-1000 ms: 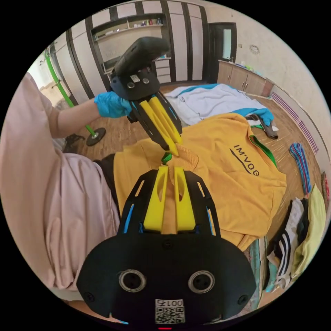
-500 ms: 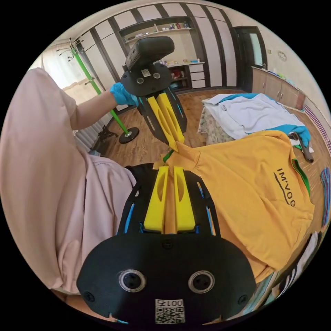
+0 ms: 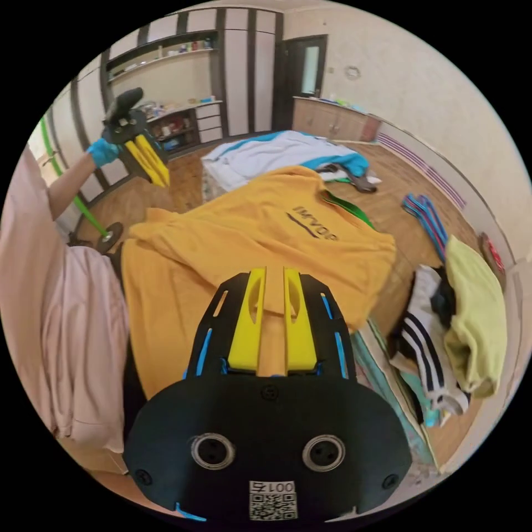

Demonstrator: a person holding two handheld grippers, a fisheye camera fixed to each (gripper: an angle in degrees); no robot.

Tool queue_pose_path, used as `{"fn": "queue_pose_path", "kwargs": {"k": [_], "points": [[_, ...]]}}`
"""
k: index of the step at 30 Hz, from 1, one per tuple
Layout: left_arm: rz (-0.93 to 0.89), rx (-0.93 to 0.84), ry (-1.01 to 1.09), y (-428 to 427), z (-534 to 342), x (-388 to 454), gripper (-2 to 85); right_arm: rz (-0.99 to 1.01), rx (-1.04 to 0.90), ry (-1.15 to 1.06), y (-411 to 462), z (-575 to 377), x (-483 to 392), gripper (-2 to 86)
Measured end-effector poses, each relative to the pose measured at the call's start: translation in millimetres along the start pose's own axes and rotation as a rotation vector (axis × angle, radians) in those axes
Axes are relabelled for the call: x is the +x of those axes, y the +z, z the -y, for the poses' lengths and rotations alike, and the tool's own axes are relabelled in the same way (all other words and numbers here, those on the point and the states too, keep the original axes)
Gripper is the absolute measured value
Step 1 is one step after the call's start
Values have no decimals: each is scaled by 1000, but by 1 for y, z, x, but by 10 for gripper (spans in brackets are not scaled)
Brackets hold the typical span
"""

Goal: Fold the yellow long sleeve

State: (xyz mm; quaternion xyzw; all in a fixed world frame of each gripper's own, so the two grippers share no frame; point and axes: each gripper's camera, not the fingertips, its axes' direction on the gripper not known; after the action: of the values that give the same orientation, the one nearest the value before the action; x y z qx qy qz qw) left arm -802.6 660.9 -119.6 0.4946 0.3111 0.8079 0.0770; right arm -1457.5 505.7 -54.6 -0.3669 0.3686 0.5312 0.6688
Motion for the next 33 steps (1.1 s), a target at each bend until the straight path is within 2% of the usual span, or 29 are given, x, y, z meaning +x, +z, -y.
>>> {"fn": "queue_pose_path", "kwargs": {"k": [7, 11, 17, 25, 33], "points": [[31, 217, -89, 9, 72, -57, -2, -267, -79, 222, 22, -44, 55, 55], [11, 290, -164, 23, 120, -90, 0, -263, -108, 283, 35, -60, 72, 66], [-123, 311, -200, 58, 208, -137, 28, -172, -17, 333, 38, -72, 94, 86], [-94, 277, -378, 100, 308, -184, 64, -119, -2, 230, 46, -82, 114, 102], [-160, 236, -375, 127, 354, -200, 32, -94, 20, 142, 41, -92, 125, 90]]}}
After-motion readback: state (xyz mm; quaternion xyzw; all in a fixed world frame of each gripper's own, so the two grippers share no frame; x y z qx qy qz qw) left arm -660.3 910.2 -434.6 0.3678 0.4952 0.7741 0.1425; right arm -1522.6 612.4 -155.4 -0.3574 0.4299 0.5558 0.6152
